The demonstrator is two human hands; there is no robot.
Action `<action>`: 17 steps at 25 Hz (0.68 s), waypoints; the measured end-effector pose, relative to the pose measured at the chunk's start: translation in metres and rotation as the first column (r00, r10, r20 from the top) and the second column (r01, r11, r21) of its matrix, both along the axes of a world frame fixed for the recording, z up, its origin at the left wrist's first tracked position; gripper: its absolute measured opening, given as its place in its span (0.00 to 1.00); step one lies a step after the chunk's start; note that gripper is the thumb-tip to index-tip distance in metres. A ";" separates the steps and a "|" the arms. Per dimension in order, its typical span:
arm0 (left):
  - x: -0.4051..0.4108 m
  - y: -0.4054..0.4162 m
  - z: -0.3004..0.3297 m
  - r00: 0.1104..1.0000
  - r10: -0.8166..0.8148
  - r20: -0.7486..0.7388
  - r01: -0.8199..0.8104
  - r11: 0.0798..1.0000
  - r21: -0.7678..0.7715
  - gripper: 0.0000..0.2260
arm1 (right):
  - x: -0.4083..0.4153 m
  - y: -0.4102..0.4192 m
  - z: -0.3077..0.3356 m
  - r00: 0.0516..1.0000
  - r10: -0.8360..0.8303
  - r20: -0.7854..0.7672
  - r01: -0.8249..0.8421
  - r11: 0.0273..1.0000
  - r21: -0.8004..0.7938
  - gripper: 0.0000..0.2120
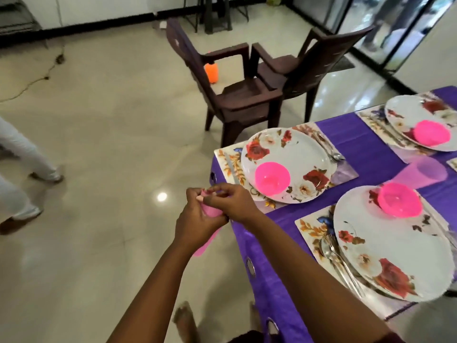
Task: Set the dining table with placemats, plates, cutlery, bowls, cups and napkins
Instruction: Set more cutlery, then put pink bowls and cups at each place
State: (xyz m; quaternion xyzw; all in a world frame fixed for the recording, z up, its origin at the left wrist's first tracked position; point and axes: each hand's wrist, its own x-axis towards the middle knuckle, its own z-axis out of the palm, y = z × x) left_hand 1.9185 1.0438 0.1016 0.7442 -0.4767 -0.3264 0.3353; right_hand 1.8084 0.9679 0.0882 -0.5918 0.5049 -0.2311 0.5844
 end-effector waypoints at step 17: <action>0.212 -0.133 0.025 0.950 -0.293 0.108 0.306 0.942 -0.137 0.30 | 0.188 -0.102 0.035 0.980 -0.197 0.014 0.198 0.976 -0.089 0.21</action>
